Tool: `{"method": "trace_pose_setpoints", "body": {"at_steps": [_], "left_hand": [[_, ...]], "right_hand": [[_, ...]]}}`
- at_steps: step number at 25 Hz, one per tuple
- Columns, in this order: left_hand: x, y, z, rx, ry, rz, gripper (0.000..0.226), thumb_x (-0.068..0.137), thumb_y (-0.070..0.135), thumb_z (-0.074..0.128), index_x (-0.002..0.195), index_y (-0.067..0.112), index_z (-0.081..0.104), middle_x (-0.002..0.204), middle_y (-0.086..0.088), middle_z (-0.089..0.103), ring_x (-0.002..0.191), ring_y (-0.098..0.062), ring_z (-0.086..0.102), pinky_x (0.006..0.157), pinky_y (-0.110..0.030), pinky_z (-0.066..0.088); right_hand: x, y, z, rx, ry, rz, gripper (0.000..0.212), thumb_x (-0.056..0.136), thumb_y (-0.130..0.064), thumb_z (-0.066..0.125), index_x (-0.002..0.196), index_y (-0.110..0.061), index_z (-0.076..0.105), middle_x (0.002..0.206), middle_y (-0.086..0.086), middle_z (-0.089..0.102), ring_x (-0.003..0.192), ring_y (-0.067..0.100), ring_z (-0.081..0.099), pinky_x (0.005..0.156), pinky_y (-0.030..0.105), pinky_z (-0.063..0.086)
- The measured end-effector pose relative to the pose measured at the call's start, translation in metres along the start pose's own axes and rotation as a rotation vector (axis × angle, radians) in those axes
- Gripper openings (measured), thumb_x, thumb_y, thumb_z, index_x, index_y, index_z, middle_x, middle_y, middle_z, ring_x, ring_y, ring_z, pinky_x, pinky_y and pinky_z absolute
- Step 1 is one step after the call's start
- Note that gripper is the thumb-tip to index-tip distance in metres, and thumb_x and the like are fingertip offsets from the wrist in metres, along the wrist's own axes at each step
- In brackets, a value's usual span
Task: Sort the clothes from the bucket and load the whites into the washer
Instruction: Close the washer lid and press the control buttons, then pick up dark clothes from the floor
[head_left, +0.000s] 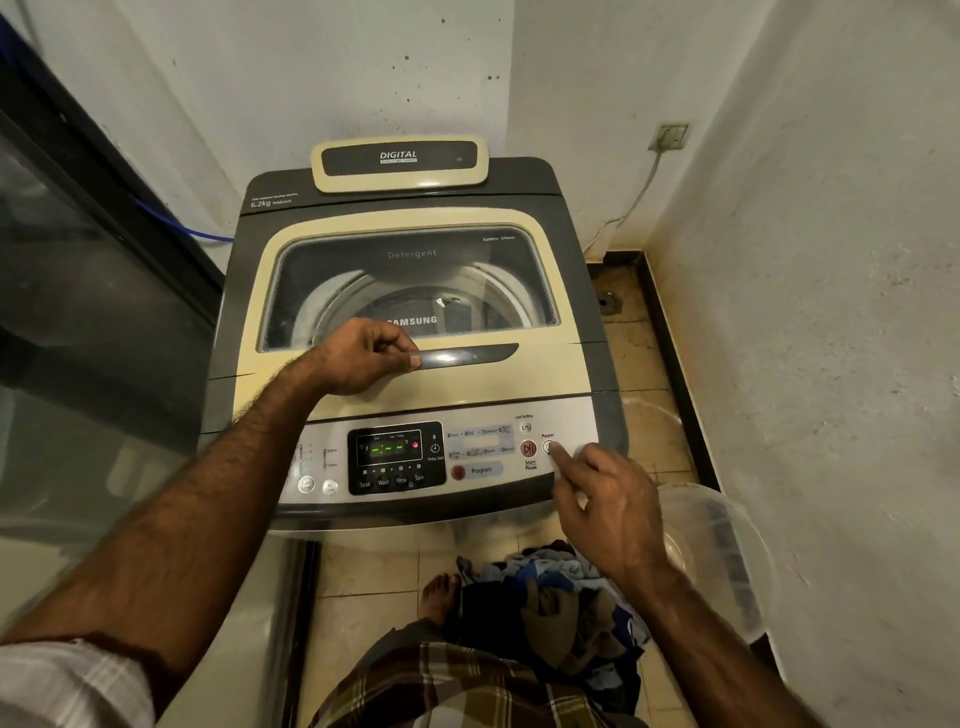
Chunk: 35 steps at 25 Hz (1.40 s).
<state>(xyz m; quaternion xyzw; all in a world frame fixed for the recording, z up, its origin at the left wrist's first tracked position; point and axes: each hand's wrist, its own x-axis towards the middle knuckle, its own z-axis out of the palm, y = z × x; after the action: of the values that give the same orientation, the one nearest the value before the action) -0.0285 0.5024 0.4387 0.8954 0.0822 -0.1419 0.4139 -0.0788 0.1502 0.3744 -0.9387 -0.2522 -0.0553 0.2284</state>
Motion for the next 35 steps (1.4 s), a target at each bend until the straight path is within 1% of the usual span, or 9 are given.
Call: {"method": "trace_pose_setpoints", "body": {"at_steps": [4,8,10,15,19,26,29,33,35], "left_hand": [[-0.001,0.002,-0.001,-0.012,-0.009,-0.005,0.006,0.092,0.023,0.070,0.092,0.019,0.075,0.095,-0.001,0.071,0.091,-0.014,0.063,0.077,-0.027,0.048],[-0.001,0.005,0.000,-0.001,-0.014,-0.015,0.005,0.092,0.023,0.069,0.090,0.022,0.073,0.095,0.001,0.070,0.090,-0.012,0.062,0.071,-0.023,0.043],[-0.002,0.006,0.000,-0.002,-0.009,-0.021,0.005,0.092,0.024,0.069,0.090,0.023,0.073,0.095,0.001,0.070,0.091,-0.012,0.063,0.071,-0.023,0.044],[-0.008,0.006,0.005,-0.027,0.047,-0.022,0.004,0.091,0.028,0.071,0.088,0.027,0.073,0.096,0.002,0.071,0.094,-0.015,0.064,0.082,-0.035,0.051],[-0.016,0.002,0.017,0.052,0.158,0.068,0.007,0.095,0.033,0.065,0.094,0.029,0.070,0.091,0.001,0.069,0.088,-0.020,0.064,0.075,-0.037,0.054],[-0.012,-0.010,0.029,0.063,0.262,0.107,0.019,0.094,0.034,0.066,0.112,0.037,0.066,0.103,0.007,0.070,0.098,-0.017,0.065,0.088,-0.048,0.056],[-0.014,-0.002,0.045,-0.062,0.408,0.151,0.019,0.093,0.033,0.066,0.111,0.028,0.069,0.109,0.006,0.070,0.102,-0.014,0.066,0.088,-0.048,0.058],[-0.027,0.040,0.094,0.033,0.547,0.462,0.015,0.095,0.019,0.063,0.105,0.009,0.068,0.115,-0.012,0.062,0.113,-0.025,0.058,0.092,-0.045,0.052],[-0.042,0.072,0.135,0.081,0.511,0.633,0.013,0.094,0.013,0.061,0.102,0.006,0.069,0.115,-0.011,0.063,0.112,-0.026,0.057,0.091,-0.046,0.049]], "right_hand": [[0.003,0.002,-0.001,-0.149,-0.041,-0.109,0.039,0.091,-0.028,0.057,0.124,-0.012,0.071,0.087,0.000,0.066,0.073,0.016,0.062,0.064,0.036,0.056],[0.015,-0.016,-0.004,-0.287,-0.106,-0.137,0.021,0.080,-0.031,0.074,0.091,-0.013,0.078,0.082,0.000,0.073,0.067,0.014,0.068,0.061,0.033,0.059],[0.019,-0.021,-0.007,-0.301,-0.172,-0.098,0.020,0.084,-0.033,0.069,0.086,-0.016,0.077,0.084,-0.001,0.074,0.069,0.014,0.068,0.063,0.034,0.059],[0.012,-0.020,-0.008,-0.125,-0.148,0.065,0.034,0.091,-0.029,0.056,0.115,-0.015,0.075,0.087,-0.003,0.068,0.075,0.013,0.064,0.064,0.034,0.059],[-0.012,-0.019,0.003,-0.033,-0.024,0.094,0.047,0.090,-0.025,0.056,0.135,-0.013,0.064,0.091,-0.001,0.062,0.077,0.014,0.058,0.062,0.035,0.057],[-0.069,-0.015,0.025,0.021,-0.067,0.266,0.077,0.091,-0.025,0.056,0.161,-0.028,0.024,0.115,-0.001,0.056,0.094,0.013,0.053,0.068,0.028,0.051],[-0.086,-0.014,0.029,0.023,-0.075,0.377,0.071,0.090,-0.025,0.059,0.157,-0.023,0.035,0.120,0.002,0.059,0.098,0.016,0.056,0.071,0.029,0.053],[-0.113,0.000,0.025,0.026,-0.101,0.510,0.055,0.092,-0.026,0.058,0.146,-0.019,0.053,0.130,0.003,0.059,0.111,0.019,0.058,0.084,0.031,0.053],[-0.131,0.015,0.022,0.045,-0.133,0.558,0.047,0.094,-0.028,0.056,0.141,-0.020,0.058,0.135,0.003,0.058,0.117,0.019,0.058,0.088,0.030,0.052]]}}
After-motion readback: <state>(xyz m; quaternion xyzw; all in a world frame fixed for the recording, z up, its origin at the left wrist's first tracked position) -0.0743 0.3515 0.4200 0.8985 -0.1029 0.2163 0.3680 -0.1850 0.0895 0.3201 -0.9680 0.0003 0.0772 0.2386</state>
